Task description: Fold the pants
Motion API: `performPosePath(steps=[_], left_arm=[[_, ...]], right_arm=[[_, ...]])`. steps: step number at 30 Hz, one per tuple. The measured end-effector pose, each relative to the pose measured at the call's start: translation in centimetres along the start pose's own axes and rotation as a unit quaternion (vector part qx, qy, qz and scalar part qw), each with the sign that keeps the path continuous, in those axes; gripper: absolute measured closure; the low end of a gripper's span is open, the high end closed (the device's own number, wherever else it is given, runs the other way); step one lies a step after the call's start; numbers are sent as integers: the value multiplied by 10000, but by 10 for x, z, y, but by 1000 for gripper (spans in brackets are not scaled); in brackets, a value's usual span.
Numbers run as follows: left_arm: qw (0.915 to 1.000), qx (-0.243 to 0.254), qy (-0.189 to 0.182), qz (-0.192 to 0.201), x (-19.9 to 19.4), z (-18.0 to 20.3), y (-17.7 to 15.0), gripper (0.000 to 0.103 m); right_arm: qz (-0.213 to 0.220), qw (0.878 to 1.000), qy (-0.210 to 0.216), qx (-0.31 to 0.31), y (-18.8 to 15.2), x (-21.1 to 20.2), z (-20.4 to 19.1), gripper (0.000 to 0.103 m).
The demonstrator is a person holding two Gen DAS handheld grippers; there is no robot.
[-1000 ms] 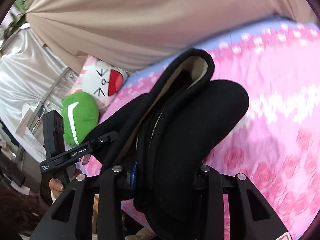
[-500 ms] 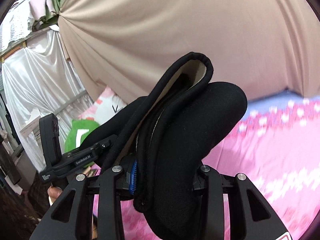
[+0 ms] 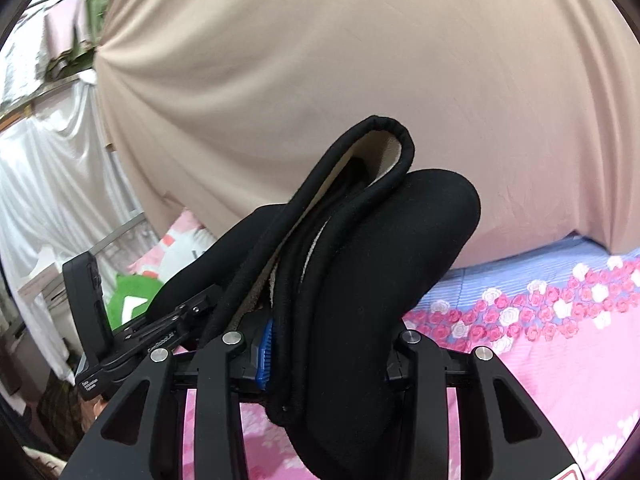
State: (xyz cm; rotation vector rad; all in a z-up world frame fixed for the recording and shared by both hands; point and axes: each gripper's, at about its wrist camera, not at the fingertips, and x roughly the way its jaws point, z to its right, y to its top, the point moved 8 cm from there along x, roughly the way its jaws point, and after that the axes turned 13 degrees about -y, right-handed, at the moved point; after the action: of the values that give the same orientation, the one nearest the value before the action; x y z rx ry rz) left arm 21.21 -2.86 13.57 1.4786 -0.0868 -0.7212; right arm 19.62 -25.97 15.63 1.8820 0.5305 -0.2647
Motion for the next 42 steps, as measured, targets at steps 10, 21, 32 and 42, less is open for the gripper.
performPosePath(steps=[10,21,32,42], left_arm=[[9957,-397,-169,-821,166,-59,-80,70],[9910,-180,474,-1242,126,-93,-105,44],[9741,-654,583,-2084,213,-67,-149,15],[9782,-665,909,-1745,117,-60,-116,15]], right_arm=[[-1083,9911,-188,750,-57,161,101,65],[-845,9830,-1501,642,-70,110,155,45],[-1799,9735,-1399,188,-107,198,123,103],[-876,9708,-2203,-374,-81,81,46,92]])
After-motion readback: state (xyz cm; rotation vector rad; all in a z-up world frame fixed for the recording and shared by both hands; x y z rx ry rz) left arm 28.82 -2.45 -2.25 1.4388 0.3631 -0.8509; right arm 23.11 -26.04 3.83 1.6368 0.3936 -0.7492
